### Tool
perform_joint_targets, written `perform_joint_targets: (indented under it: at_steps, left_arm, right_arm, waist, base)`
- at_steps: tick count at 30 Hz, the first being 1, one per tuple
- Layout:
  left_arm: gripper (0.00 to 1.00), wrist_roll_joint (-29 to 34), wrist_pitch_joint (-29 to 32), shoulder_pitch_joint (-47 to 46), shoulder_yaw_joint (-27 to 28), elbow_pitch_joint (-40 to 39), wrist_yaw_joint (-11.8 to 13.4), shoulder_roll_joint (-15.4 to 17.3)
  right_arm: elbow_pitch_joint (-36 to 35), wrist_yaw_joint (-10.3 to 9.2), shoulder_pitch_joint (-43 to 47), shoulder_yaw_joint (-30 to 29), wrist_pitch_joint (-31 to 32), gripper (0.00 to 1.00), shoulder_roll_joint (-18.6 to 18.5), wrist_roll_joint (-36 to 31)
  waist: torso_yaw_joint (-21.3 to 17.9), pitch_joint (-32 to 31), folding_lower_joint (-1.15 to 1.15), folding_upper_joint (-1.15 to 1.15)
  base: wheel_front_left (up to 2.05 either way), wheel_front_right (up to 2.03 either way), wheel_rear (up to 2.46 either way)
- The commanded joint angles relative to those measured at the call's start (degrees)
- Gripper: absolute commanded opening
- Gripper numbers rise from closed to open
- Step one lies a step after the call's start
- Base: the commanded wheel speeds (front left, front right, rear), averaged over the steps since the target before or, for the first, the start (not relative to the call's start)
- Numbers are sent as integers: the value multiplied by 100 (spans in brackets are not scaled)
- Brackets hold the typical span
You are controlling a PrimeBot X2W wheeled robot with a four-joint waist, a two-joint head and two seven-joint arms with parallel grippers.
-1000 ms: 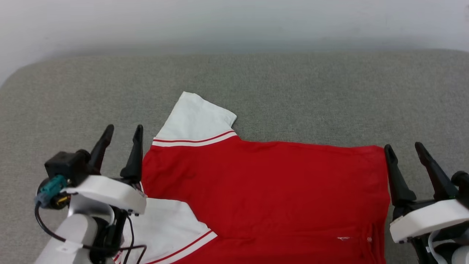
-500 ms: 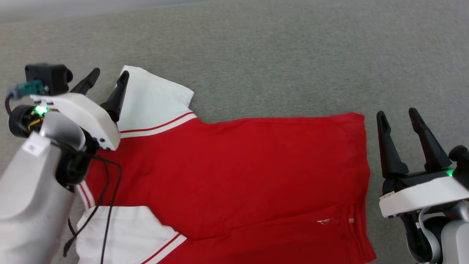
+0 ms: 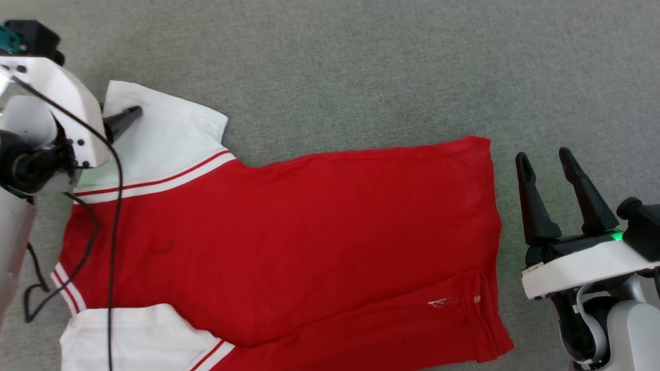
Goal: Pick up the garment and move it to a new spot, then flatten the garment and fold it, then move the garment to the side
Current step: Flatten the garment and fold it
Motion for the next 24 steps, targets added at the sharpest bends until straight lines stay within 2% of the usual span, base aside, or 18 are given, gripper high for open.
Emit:
perform_joint_targets:
  at_steps: [1,5,7,8,9,10,13,17,24]
  left_arm:
    - [100,52,102,-47,-55,97,17,32]
    - [100,-11,772,99,-320,474,80,-34]
    - [96,-160,1052,234,-372,591,147,-233]
    - [66,-195,1164,284,-418,621,148,-294]
    - [43,-219,1228,330,-466,648,166,-349]
    - [0,-252,1239,367,-480,666,169,-404]
    - [0,-263,1140,416,-490,662,176,-506]
    - [0,-166,773,228,-398,603,152,-434]
    - [0,-47,260,-153,-269,337,117,-357]
  right_arm:
    - [28,-3,-97,27,-41,100,31,41]
    - [126,-3,-118,46,-63,100,34,105]
    - [179,-3,-110,37,-25,100,35,159]
    - [201,-3,-114,42,-6,100,36,186]
    - [211,-3,-124,44,19,100,37,204]
    - [224,-3,-138,48,44,100,37,208]
    - [269,-3,-176,54,120,100,37,268]
    - [478,-3,-245,-15,415,100,-117,409]
    - [1070,-3,-632,-96,1787,100,-600,698]
  waist:
    - [-102,116,-1,0]
    - [-181,186,-1,0]
    - [-196,187,-1,0]
    - [-200,190,-1,0]
    - [-202,191,-1,0]
    - [-205,188,-1,0]
    - [-193,161,-1,0]
    - [-110,44,-1,0]
    - [195,-248,-1,0]
  base:
    - [0,0,0]
    - [0,0,0]
    - [0,0,0]
    - [0,0,0]
    - [0,0,0]
    - [0,0,0]
    - [0,0,0]
    - [0,0,0]
    - [0,0,0]
